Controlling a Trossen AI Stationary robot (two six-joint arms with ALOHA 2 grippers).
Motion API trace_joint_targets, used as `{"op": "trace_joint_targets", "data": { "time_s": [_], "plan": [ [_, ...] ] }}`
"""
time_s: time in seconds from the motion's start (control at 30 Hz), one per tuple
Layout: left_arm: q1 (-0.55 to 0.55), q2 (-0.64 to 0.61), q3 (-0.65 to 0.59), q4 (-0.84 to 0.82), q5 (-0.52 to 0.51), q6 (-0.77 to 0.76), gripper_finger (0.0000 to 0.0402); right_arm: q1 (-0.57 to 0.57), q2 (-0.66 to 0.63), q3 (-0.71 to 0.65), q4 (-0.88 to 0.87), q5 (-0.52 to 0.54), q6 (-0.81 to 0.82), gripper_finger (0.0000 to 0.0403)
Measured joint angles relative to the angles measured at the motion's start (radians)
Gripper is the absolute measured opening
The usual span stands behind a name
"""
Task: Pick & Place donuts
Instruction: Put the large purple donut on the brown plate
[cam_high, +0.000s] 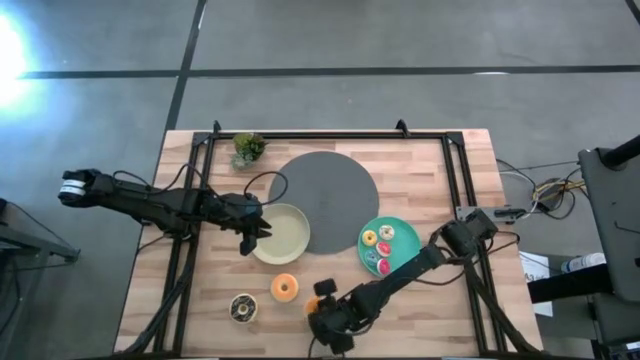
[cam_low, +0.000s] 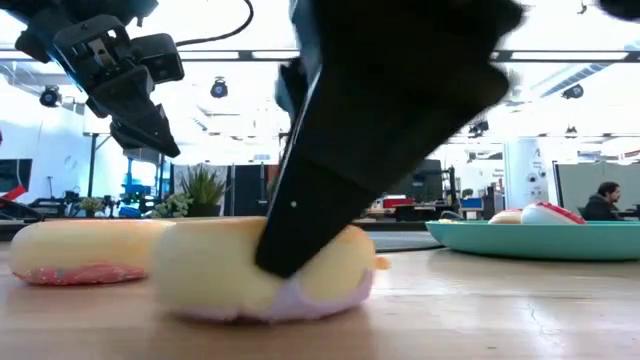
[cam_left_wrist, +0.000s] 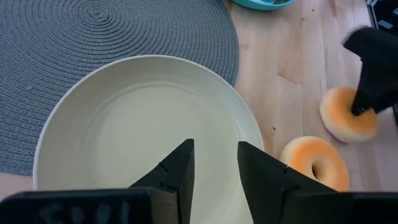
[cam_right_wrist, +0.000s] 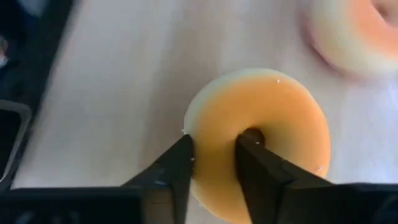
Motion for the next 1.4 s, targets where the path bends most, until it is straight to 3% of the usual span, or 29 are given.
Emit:
{"op": "trace_joint_targets", "data": {
  "time_s": [0.2,0.43,0.53,0.67,0.77,0.87,0.97,1.13,1.4],
  "plan": [
    [0.000,0.000,0.000,0.009,0.000,0.000,0.0097,-0.055,-0.043,-0.002,-0.052,-0.012,0.290,0.0024],
    [-0.001,-0.007,0.039,0.046,-0.054,0.050,0.0097,-0.130,-0.209,-0.062,-0.047,0.192,0.571,0.0017],
    [-0.013,-0.023,0.068,0.045,-0.173,0.131,0.0097,-0.173,-0.293,-0.151,0.031,0.259,0.760,0.0017],
    [-0.055,-0.051,0.101,0.044,-0.479,0.270,0.0097,-0.219,-0.413,-0.356,0.347,0.362,1.005,0.0017],
    [-0.082,-0.066,0.109,0.047,-0.606,0.332,0.0097,-0.235,-0.483,-0.504,0.560,0.542,1.188,0.0017],
    [-0.095,-0.068,0.097,0.107,-0.641,0.327,0.0097,-0.252,-0.508,-0.613,0.750,0.738,1.329,0.0017],
    [-0.100,-0.048,0.073,0.224,-0.643,0.280,0.0097,-0.282,-0.487,-0.686,0.986,0.830,1.374,0.0017],
    [-0.101,0.038,0.046,0.375,-0.643,0.245,0.0097,-0.338,-0.413,-0.718,1.315,0.852,1.320,0.0018],
    [-0.106,0.166,0.049,0.490,-0.591,0.199,0.0127,-0.371,-0.379,-0.702,1.344,0.808,1.320,0.0018]
  ]
}}
